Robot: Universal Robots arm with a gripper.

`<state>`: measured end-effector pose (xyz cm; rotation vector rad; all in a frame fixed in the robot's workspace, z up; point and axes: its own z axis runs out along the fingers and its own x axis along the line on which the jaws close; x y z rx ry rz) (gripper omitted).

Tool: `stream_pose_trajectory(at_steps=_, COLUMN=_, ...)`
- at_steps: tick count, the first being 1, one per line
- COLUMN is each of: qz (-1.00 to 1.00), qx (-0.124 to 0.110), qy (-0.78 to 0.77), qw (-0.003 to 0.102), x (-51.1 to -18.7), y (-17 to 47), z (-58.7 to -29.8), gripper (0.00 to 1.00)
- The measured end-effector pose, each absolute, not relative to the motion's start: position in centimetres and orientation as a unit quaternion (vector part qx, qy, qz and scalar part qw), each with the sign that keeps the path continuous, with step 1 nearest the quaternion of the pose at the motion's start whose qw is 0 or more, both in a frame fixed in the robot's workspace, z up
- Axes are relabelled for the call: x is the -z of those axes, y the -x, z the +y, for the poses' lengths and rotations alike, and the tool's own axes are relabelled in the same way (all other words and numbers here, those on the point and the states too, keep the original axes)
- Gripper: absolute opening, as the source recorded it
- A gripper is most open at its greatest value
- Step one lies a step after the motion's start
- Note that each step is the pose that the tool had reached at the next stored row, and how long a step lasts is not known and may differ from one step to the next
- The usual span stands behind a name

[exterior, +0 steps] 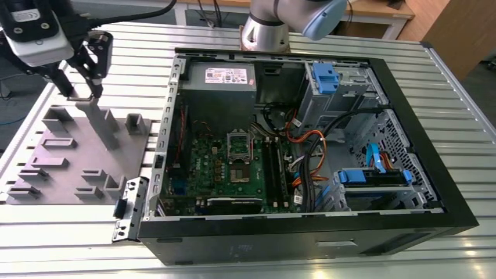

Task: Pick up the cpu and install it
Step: 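Pick up the cpu and move it towards the insertion slot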

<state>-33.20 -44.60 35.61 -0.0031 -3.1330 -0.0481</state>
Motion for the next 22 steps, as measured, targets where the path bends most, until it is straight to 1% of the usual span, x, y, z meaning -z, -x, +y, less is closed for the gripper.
stream_pose_trajectory(at_steps=22, qz=-1.0, qx=0.015, qy=0.001, qw=0.005, x=-35.6, y=24.0, z=-45.0, gripper=0.47)
